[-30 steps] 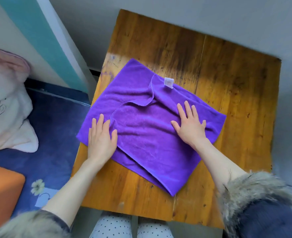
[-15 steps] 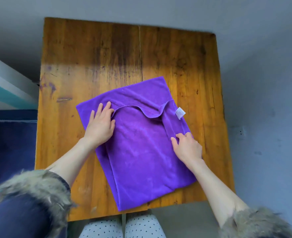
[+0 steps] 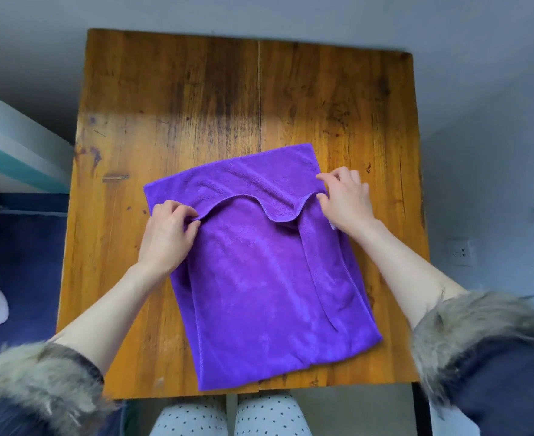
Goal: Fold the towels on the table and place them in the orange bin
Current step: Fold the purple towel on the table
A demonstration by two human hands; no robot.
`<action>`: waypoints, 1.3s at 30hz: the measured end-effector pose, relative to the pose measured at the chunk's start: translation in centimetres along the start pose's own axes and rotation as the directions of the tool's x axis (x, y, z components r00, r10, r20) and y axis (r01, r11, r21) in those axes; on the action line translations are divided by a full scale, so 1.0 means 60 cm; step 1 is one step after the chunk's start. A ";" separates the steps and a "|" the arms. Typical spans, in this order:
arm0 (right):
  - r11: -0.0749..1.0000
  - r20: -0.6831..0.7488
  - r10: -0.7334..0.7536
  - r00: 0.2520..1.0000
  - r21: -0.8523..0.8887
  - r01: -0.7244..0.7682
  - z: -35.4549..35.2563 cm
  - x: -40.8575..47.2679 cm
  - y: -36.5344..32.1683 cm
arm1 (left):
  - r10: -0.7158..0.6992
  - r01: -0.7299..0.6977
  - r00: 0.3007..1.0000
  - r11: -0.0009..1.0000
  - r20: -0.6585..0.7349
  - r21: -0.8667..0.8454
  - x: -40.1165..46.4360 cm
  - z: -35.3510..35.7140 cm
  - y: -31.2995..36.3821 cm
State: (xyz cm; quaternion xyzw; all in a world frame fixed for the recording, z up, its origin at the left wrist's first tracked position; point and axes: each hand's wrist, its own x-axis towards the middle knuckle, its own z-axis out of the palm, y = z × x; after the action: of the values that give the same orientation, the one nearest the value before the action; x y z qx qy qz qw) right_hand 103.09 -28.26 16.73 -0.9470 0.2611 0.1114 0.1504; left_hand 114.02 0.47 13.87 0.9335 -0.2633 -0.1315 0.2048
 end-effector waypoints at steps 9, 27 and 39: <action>0.999 -0.108 -0.007 0.994 0.044 0.012 0.016 -0.004 0.010 | -0.258 0.254 0.965 0.872 0.048 -0.419 -0.007 -0.023 0.018; 0.881 -0.186 0.074 0.980 0.473 0.024 -0.057 0.105 -0.024 | -0.586 0.458 0.805 0.518 0.089 -0.722 0.024 -0.083 -0.055; 0.965 -0.094 -0.068 0.993 0.246 0.090 -0.009 0.159 -0.018 | -0.290 0.268 0.940 0.954 -0.181 -0.135 0.075 -0.026 -0.108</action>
State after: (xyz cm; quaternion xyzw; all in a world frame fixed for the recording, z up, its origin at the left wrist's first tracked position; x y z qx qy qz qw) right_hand 111.72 -31.97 14.71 -0.9340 0.2412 0.0312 0.2616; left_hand 121.14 3.54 11.71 0.9573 -0.0987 -0.0793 0.2598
